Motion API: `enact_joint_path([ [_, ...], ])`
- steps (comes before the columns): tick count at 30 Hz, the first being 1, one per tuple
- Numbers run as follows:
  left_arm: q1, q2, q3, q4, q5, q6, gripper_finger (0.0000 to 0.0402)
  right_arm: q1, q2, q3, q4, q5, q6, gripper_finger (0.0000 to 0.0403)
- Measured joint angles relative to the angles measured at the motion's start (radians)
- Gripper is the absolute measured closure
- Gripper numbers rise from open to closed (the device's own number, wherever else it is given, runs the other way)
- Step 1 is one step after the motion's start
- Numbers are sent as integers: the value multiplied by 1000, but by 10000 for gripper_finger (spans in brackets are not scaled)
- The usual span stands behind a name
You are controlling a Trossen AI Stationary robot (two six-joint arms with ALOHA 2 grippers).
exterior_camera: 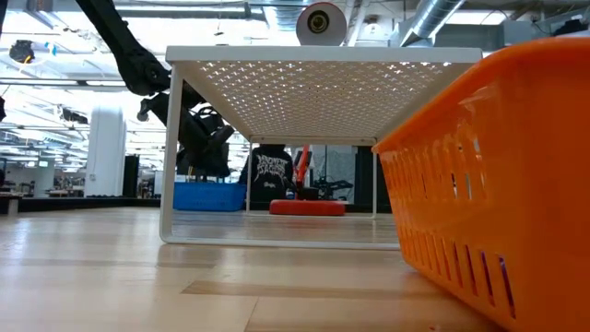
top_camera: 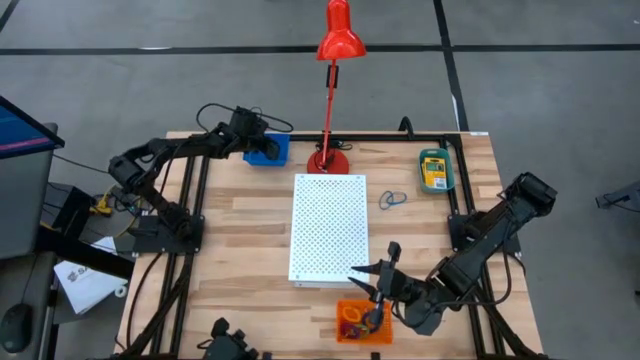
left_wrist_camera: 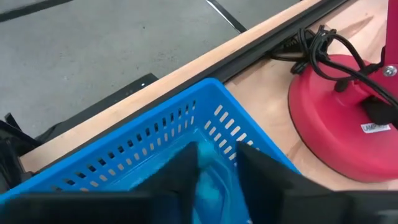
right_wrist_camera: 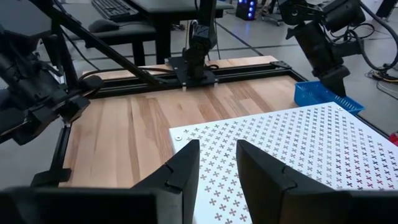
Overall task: Pick & Place Office Desk Supplies
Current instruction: Put the blue rubber band into the blue bin
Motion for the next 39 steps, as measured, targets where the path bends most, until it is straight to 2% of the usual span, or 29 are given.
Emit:
enact_joint_path([
  [7, 0, 0, 0, -5, 0, 32, 186, 0, -6, 0, -68, 20, 56, 300],
  [13, 0, -29, 0, -47, 14, 40, 152, 13, -29, 0, -200, 63, 171, 300],
  [17, -1, -138, 0, -80, 138, 57, 157, 45, -62, 0, -402, 136, 362, 300],
  [20, -7, -262, 0, -126, 257, 56, 167, 70, -75, 0, -607, 175, 575, 300],
  [23, -36, -396, 0, -201, 410, 54, 178, 84, -76, -9, -826, 138, 847, 300],
  [25, -75, -481, -3, -245, 554, 54, 184, 89, -66, -41, -911, 84, 999, 300],
  [28, -161, -593, -48, -239, 792, 28, 191, 114, -63, -127, -927, 0, 1169, 300],
  [29, -199, -630, -68, -235, 831, 11, 193, 129, -63, -157, -902, -20, 1213, 300],
  [31, -297, -700, -116, -219, 846, -12, 197, 160, -63, -210, -870, -76, 1287, 300],
  [33, -422, -762, -179, -152, 818, -53, 201, 193, -63, -244, -837, -140, 1356, 300],
  [35, -575, -806, -247, -3, 763, -113, 205, 218, -63, -263, -834, -212, 1415, 300],
  [39, -896, -838, -366, 366, 549, -169, 214, 243, -63, -264, -851, -357, 1511, 300],
])
